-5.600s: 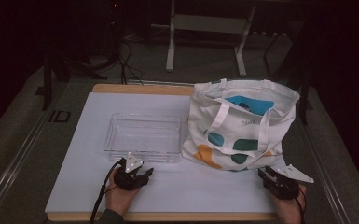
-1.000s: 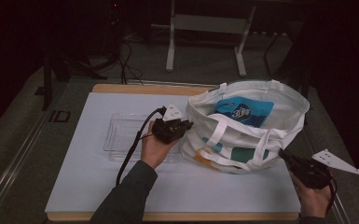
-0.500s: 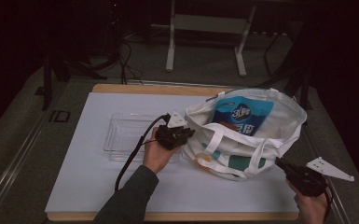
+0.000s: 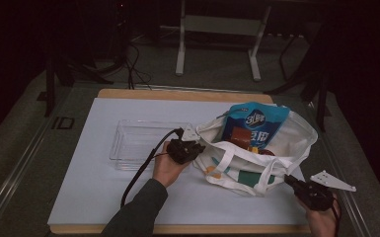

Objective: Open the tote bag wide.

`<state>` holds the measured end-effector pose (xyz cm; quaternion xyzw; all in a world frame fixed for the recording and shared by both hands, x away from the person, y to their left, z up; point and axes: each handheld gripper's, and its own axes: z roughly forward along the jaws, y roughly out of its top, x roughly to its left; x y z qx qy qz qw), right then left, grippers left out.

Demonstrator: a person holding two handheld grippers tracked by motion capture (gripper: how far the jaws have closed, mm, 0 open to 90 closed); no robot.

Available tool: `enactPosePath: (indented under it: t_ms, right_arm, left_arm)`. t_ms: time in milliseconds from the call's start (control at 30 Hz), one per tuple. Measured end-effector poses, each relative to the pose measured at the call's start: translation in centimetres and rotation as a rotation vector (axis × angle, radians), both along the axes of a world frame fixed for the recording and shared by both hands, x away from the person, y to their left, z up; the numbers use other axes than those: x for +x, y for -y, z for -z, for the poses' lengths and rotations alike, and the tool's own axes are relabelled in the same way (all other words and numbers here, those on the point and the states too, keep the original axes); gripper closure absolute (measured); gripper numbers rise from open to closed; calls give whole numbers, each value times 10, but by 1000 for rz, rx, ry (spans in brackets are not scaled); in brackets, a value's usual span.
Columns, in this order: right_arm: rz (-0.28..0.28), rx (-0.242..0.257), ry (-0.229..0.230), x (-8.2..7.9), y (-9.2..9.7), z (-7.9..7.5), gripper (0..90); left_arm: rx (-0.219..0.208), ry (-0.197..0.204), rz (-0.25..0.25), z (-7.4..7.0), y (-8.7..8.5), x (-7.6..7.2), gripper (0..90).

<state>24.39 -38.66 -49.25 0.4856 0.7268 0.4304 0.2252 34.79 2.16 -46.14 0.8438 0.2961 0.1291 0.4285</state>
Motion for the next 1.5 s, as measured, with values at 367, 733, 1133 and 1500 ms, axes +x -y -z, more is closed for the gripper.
enactPosePath:
  t_ms: [367,733,1133,1500]
  right_arm:
    - [-3,-6,-57,2,-1,13,888]
    - [20,92,-29,-4,11,1,652]
    - [59,165,-10,9,25,-18,607]
    - [67,217,-27,17,28,-18,626]
  left_arm:
    - [29,-24,-10,11,-3,3,862]
    - [-12,4,6,-1,-14,-3,718]
    - [-38,51,17,-19,-26,-7,611]
    - [-13,90,-5,-28,-20,-2,639]
